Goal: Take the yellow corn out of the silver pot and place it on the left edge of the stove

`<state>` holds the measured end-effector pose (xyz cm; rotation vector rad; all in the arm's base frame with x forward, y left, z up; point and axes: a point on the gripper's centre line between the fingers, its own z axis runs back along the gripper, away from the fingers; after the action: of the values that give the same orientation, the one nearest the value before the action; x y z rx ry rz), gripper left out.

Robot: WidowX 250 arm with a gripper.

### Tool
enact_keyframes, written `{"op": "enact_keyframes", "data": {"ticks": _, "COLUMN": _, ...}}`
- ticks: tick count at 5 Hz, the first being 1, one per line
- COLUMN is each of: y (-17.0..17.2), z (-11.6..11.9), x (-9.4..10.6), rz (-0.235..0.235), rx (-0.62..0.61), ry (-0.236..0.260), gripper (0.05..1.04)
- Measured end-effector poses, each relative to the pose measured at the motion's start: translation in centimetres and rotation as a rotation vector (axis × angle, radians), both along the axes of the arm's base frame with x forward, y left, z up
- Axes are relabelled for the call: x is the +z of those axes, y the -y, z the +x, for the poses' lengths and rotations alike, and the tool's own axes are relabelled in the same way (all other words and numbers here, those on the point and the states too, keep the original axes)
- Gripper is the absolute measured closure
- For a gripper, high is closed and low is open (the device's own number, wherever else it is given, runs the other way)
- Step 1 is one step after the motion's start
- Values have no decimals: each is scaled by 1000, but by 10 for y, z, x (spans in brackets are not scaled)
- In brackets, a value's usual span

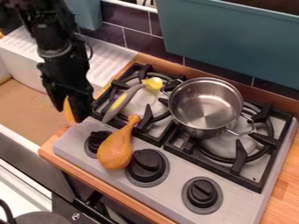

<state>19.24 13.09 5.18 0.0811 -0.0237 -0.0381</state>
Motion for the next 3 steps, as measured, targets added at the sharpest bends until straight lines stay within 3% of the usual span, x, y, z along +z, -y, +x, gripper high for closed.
{"op": "enact_keyframes", "data": {"ticks": 1, "y": 5, "z": -4, "x": -15, "rz": 0, "rx": -1, "ry": 11, "gripper": 469}}
{"op": "enact_keyframes", "data": {"ticks": 3, "y": 6, "z": -2, "x": -19, "rz": -4, "rx": -4, "ry": 29, "gripper": 469}}
